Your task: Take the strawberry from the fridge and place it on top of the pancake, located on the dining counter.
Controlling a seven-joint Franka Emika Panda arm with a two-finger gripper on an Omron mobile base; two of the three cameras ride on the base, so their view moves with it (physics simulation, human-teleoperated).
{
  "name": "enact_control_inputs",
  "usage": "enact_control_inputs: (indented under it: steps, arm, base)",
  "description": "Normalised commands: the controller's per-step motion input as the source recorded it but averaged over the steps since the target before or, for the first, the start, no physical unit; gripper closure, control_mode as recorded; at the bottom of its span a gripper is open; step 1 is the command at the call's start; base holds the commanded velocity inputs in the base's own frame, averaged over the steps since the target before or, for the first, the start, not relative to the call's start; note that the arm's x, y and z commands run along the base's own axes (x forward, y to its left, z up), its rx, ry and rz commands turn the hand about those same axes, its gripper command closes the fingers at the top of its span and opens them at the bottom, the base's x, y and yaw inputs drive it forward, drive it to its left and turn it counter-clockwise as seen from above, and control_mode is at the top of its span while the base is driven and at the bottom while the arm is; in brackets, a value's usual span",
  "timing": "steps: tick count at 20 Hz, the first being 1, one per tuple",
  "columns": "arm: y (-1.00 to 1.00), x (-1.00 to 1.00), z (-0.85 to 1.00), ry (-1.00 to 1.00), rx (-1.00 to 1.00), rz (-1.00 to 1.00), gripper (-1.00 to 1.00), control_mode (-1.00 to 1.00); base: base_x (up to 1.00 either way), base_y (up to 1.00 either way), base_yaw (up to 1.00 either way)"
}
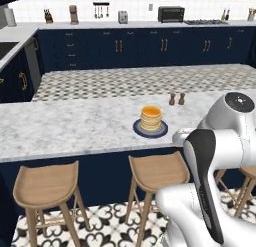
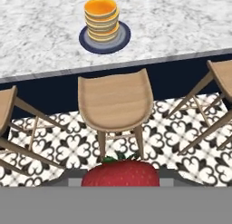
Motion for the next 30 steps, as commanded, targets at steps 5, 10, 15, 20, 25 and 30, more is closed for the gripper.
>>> enact_control_inputs:
  steps: [5, 10, 15, 20, 25, 30]
  arm:
    - [0.00, 0.00, 0.00, 0.00, 0.00, 0.00, 1.00, 1.00]
    - [0.00, 0.00, 0.00, 0.00, 0.00, 0.00, 1.00, 1.00]
    - [0.10, 0.58, 0.16, 0.00, -0.02, 0.00, 1.00, -1.00]
    - [0.00, 1.00, 0.57, 0.00, -0.01, 0.00, 1.00, -1.00]
    - [-0.02, 1.00, 0.14, 0.02, 0.00, 0.00, 1.00, -1.00]
    - [0.01, 1.00, -0.16, 0.00, 0.00, 0.00, 1.00, -1.00]
  base:
    - [0.72, 0.01, -0.06]
    - [0.84, 0.10, -0.09]
    - [0.24, 0.05, -0.01]
    - [0.00, 0.00, 0.00]
    - [0.00, 0.00, 0.00]
    - [0.00, 0.00, 0.00]
